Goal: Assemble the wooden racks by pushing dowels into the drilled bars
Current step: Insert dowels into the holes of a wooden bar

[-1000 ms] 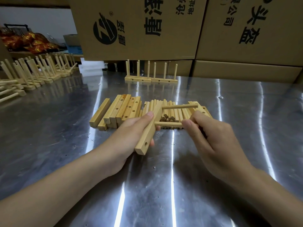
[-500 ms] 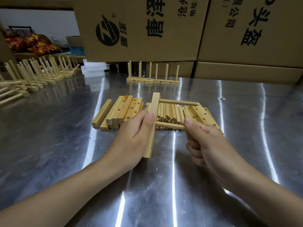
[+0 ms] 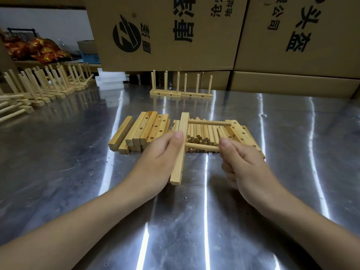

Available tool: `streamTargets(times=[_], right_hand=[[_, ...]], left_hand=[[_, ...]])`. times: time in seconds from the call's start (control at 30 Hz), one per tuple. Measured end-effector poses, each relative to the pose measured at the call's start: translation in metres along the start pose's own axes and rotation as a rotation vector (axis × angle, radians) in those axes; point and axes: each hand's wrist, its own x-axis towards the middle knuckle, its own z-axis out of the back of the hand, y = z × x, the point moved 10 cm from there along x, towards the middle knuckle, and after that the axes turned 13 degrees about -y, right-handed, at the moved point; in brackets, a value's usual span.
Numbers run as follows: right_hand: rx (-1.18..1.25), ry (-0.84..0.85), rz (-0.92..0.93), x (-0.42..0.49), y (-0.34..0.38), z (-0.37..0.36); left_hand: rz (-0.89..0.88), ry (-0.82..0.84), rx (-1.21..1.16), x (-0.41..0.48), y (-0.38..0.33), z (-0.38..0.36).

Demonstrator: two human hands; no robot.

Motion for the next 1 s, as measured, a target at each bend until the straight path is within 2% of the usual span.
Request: streamTargets(times=[0.13,0.27,0.33,0.43,0.47,0.5,0.57,0.67,0.77,0.9,1.0], right_hand=[[0.266,0.084,-0.275,-0.011,-0.014,-0.012],[0.266,0.123,-0.299,-0.007,-0.009,-0.014],[0.134,0.041,-0.183,0.005,0.002,0.003],[-0.455,-0.189,0.334,0.019,0.031,0.044],[-0.634,-0.242,0.447,0.020,0.035,0.051],[-0.738,-0.262,0.484,0.022,0.034,0.056],[-0.821,-0.243,0.452,0.029,0.020,0.061],[-0.960,-0.172,0.437,0.032,0.000,0.053],[-1.022,-0.133,0.415,0.034,-0.013,0.045],[-1.039,-0.190,0.483,0.037,-0.007,0.041],[-1.043,-0.166,0.499,0.035,-0.006,0.035]], left_hand=[[-0.227,-0.037,0.106,-0.003,-0.022,0.007],[-0.296,-0.083,0.090,-0.003,-0.028,0.013],[-0.243,-0.125,0.036,0.000,-0.024,0.016],[0.032,-0.175,-0.146,0.008,0.002,0.019],[0.142,-0.167,-0.231,0.009,0.013,0.018],[0.229,-0.159,-0.317,0.011,0.020,0.017],[0.322,-0.153,-0.458,0.012,0.026,0.013],[0.342,-0.136,-0.542,0.013,0.026,0.011],[0.346,-0.120,-0.547,0.012,0.027,0.010],[0.342,-0.109,-0.535,0.011,0.026,0.008],[0.348,-0.102,-0.533,0.011,0.027,0.008]])
